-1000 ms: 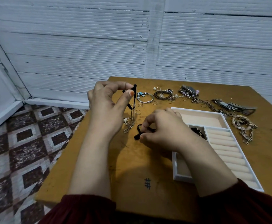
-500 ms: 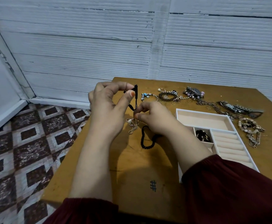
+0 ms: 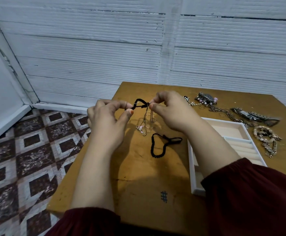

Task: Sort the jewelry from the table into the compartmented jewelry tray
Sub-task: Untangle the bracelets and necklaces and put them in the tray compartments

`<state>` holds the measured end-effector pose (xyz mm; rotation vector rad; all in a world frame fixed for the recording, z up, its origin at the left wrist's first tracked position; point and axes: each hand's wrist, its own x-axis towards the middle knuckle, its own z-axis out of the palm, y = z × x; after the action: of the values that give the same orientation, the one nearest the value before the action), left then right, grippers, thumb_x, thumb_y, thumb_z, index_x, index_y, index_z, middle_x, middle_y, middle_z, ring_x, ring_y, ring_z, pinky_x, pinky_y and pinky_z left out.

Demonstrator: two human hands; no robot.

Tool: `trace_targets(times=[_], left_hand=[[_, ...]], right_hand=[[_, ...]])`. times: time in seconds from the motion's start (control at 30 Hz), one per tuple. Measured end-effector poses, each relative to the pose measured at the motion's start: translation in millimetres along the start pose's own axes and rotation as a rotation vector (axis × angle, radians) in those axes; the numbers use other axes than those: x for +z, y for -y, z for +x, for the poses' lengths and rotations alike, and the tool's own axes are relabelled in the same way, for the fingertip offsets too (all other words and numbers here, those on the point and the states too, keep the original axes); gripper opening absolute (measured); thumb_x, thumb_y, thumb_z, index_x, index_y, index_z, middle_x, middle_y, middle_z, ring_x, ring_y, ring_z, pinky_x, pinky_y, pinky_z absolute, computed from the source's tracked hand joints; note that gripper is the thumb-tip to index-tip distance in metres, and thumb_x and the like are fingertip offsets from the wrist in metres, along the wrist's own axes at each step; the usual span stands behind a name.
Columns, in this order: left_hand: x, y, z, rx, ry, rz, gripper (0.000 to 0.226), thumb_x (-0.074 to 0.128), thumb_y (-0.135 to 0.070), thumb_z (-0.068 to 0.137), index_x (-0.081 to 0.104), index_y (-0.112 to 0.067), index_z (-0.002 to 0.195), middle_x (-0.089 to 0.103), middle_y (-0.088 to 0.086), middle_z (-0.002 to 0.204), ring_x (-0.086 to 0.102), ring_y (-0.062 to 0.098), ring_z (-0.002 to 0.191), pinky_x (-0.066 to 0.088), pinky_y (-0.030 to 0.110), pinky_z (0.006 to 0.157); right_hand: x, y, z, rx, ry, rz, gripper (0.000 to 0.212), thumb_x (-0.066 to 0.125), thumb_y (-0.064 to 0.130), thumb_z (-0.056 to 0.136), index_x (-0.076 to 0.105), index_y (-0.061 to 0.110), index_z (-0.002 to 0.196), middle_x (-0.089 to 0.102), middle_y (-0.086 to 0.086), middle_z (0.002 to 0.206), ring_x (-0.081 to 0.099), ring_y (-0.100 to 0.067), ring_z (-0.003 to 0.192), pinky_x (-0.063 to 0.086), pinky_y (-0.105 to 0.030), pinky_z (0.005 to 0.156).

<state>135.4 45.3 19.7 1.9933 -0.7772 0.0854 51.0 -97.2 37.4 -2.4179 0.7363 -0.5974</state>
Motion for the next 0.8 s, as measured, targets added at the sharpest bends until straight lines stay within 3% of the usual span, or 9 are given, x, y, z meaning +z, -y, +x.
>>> trace_targets(times=[0.13,0.27,0.43,0.6,0.8], left_hand=[[1,3,0,-0.013,0.021,0.045,0.006,0.062,-0.034,0.088,0.06,-0.041,0.088,0.042,-0.007,0.104,0.03,0.022,0.121,0.027,0.038,0.099],[1,9,2,-0.046,0.058,0.108,0.006,0.061,-0.037,0.089,0.06,-0.042,0.088,0.04,-0.007,0.103,0.028,0.021,0.121,0.024,0.037,0.098],[1,16,1,-0.101,0.174,0.264,0.004,0.059,-0.039,0.09,0.06,-0.042,0.087,0.039,-0.006,0.103,0.026,0.025,0.122,0.022,0.039,0.098],[3,20,0,-0.133,0.229,0.337,0.004,0.06,-0.041,0.088,0.063,-0.039,0.088,0.038,-0.004,0.105,0.025,0.026,0.121,0.021,0.038,0.095],[7,23,-2,-0.169,0.262,0.402,0.003,0.062,-0.039,0.088,0.065,-0.037,0.086,0.046,0.0,0.118,0.024,0.026,0.119,0.019,0.034,0.087]], right_hand=[[-14,7,3,-0.026,-0.061,0.042,0.012,0.057,0.034,0.09,0.056,0.031,0.078,0.062,0.002,0.093,0.055,-0.028,0.1,0.045,-0.047,0.091],[-23,12,10,-0.032,-0.117,0.052,0.012,0.056,0.032,0.089,0.055,0.029,0.078,0.051,0.008,0.076,0.05,-0.022,0.084,0.045,-0.042,0.084],[-35,16,11,-0.044,-0.179,0.072,0.007,0.055,0.032,0.091,0.057,0.028,0.086,0.056,0.004,0.088,0.056,-0.027,0.097,0.046,-0.042,0.086],[-37,22,16,-0.05,-0.223,0.129,0.008,0.055,0.034,0.091,0.059,0.028,0.088,0.053,0.008,0.084,0.054,-0.025,0.09,0.049,-0.049,0.085],[-39,26,21,-0.066,-0.389,0.21,0.006,0.054,0.032,0.09,0.058,0.029,0.086,0.055,0.009,0.084,0.052,-0.017,0.087,0.05,-0.047,0.082]])
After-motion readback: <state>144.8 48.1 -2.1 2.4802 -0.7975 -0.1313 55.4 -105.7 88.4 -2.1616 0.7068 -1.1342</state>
